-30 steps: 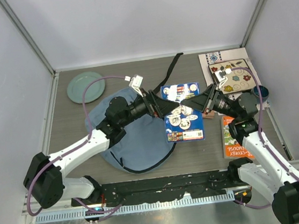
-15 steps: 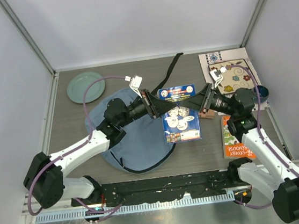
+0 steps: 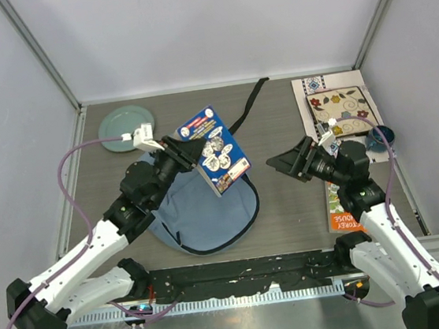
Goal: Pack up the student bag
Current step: Pick up the book from the center of the board.
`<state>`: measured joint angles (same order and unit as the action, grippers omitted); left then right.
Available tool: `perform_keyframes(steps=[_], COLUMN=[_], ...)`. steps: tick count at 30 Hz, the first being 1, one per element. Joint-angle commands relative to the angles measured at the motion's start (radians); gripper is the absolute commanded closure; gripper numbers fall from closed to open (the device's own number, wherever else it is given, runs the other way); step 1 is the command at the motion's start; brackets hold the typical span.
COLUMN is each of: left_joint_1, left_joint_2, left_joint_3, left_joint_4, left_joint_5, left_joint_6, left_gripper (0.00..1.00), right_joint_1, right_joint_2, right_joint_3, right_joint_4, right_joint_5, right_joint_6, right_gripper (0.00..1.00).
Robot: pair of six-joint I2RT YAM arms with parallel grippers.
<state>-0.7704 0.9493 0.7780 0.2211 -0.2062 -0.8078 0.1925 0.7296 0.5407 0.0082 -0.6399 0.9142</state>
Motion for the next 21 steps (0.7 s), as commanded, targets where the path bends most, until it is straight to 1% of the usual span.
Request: perform_keyframes(steps=[1, 3, 5, 10, 17, 21], left_joint_1=[0.002, 0.002, 0.002, 0.002, 0.0, -0.003], left_joint_2=[-0.064, -0.064, -0.058, -0.031, 0.003, 0.008], left_joint_3=[-0.049, -0.065, -0.082, -0.115, -0.167, -0.186], left_joint_4=[0.129, 0.174, 0.201, 0.287, 0.42, 0.435], left_joint_5=[-0.216, -0.237, -0.24, -0.242, -0.242, -0.249], left_joint_6=[-0.126, -0.165, -0.218, -0.301, -0.386, -0.412], left_gripper=[1.0, 1.0, 1.0, 1.0, 1.0, 1.0], right_joint_1=[0.027, 0.051, 0.103, 0.246, 0.291, 0.304], right_joint_2=[-0.039, -0.038, -0.03, 0.066, 0.188, 0.238], right_joint_3=[-0.08, -0.096, -0.104, -0.108, -0.107, -0.085], right_joint_4=[0.165, 0.216, 0.272, 0.407, 0.538, 0.602], right_joint_5=[-0.018, 0.006, 0.032, 0.117, 0.161, 0.163], right_joint_6=[0.147, 0.184, 0.202, 0.239, 0.287, 0.293], right_gripper=[0.14, 0.14, 0.14, 0.14, 0.14, 0.14])
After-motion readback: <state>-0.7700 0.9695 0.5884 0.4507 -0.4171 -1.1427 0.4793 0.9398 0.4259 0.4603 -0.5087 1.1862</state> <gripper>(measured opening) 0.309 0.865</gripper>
